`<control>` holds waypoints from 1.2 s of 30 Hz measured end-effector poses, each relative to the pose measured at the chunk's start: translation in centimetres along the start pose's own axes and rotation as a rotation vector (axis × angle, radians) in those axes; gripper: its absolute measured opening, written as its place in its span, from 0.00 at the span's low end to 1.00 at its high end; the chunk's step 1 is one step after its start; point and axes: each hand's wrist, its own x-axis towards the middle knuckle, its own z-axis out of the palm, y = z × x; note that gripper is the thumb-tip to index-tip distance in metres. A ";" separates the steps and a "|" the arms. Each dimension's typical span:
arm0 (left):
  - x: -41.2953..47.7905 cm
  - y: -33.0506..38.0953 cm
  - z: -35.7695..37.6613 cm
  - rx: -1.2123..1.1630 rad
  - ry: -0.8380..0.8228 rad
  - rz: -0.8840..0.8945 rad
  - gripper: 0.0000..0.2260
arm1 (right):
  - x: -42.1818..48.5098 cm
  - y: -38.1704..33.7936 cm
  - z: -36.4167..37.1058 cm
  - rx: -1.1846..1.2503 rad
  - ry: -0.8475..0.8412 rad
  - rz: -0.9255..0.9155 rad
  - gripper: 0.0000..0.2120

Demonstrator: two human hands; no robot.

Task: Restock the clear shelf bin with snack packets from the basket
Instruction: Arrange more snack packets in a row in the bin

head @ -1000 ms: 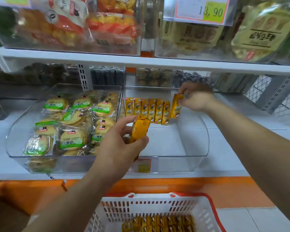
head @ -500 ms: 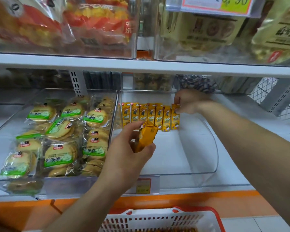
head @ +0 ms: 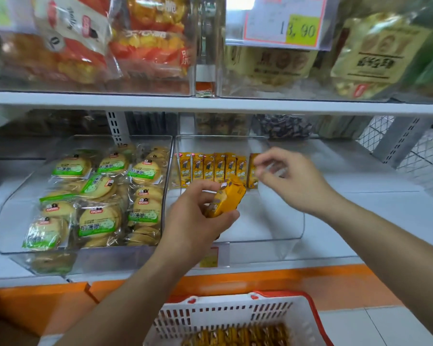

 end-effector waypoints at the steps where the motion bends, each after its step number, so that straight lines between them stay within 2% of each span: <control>1: -0.5 0.5 0.2 0.020 -0.004 0.028 0.19 | -1.8 -1.1 -0.1 0.186 -0.065 0.027 0.06; 3: -1.6 1.4 0.6 0.065 -0.015 0.086 0.19 | -4.7 -2.6 -0.2 0.384 -0.186 0.077 0.08; 5: -2.8 2.2 1.1 0.106 -0.030 0.137 0.19 | -6.7 -3.3 -0.2 0.451 -0.251 0.098 0.10; 8: -4.4 3.1 1.9 0.139 -0.037 0.164 0.17 | -8.2 -3.4 -1.0 0.527 -0.247 0.134 0.13; 12: -6.2 3.9 2.5 0.074 -0.043 0.052 0.16 | -9.1 -2.5 -2.9 0.670 -0.210 0.152 0.15; 14: -6.6 4.4 2.7 -0.012 -0.037 0.025 0.15 | -9.4 -2.1 -3.5 0.676 -0.183 0.163 0.14; 17: -6.5 5.2 3.0 -0.157 -0.012 0.002 0.17 | -9.9 -1.5 -3.8 0.590 -0.231 0.146 0.11; 20: -5.8 5.5 3.4 -0.188 -0.009 -0.021 0.18 | -10.3 -1.0 -3.3 0.474 -0.270 0.098 0.10; 22: -5.3 5.4 3.7 -0.173 -0.039 -0.018 0.17 | -10.2 -0.5 -3.1 0.480 -0.210 0.098 0.12; 25: -4.5 5.2 4.6 -0.143 -0.096 -0.015 0.15 | -9.7 0.3 -3.7 0.505 -0.191 0.050 0.28; 26: -4.0 5.1 5.0 -0.130 -0.115 -0.009 0.13 | -9.5 0.5 -4.0 0.489 -0.196 0.025 0.30; 28: -2.2 4.7 5.6 -0.067 -0.152 0.012 0.10 | -8.9 1.4 -4.5 0.508 -0.149 0.032 0.28; 31: 2.5 3.4 6.6 0.128 -0.119 0.047 0.09 | -7.8 3.1 -5.2 0.679 0.039 0.159 0.20; 34: 8.0 1.5 7.6 0.479 -0.075 0.096 0.12 | -7.0 5.4 -5.9 0.707 0.197 0.226 0.18; 36: 11.5 0.3 8.4 0.729 -0.068 0.127 0.18 | -6.5 6.6 -6.2 0.698 0.277 0.240 0.17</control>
